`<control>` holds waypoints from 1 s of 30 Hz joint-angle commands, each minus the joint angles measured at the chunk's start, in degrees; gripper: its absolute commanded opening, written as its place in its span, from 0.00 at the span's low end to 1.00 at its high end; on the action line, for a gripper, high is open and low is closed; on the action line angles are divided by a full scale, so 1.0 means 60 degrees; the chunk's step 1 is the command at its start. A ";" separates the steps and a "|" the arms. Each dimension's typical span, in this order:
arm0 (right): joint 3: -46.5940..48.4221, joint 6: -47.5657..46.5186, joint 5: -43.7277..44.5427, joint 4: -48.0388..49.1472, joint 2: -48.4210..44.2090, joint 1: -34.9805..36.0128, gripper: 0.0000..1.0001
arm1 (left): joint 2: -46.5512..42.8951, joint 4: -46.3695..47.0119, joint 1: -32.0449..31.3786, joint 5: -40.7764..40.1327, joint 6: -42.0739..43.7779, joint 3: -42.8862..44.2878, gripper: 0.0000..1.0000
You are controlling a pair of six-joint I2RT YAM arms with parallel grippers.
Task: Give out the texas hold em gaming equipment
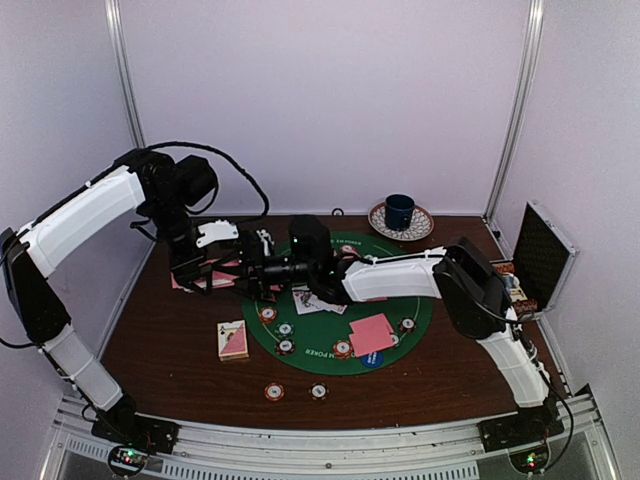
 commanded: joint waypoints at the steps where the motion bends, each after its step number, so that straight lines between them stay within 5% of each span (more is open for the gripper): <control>1: -0.0345 -0.0200 0.0107 0.0126 -0.0411 -0.0080 0.52 | -0.0214 0.0094 -0.0004 0.0158 0.0053 -0.0061 0.00; 10: -0.1164 -0.1201 0.0269 -0.0639 -0.1092 -0.0322 0.42 | -0.0712 0.0170 -0.0004 0.0053 0.0052 -0.0714 0.00; 21: -0.1412 -0.2138 0.0247 -0.1717 -0.1614 -0.0377 0.07 | -0.0922 0.0289 -0.0004 -0.0034 0.0023 -0.1134 0.00; 30: -0.2383 -0.2689 -0.0156 -0.1999 -0.2335 -0.0411 0.06 | -0.1115 0.0405 0.0125 -0.0245 0.0077 -0.1501 0.00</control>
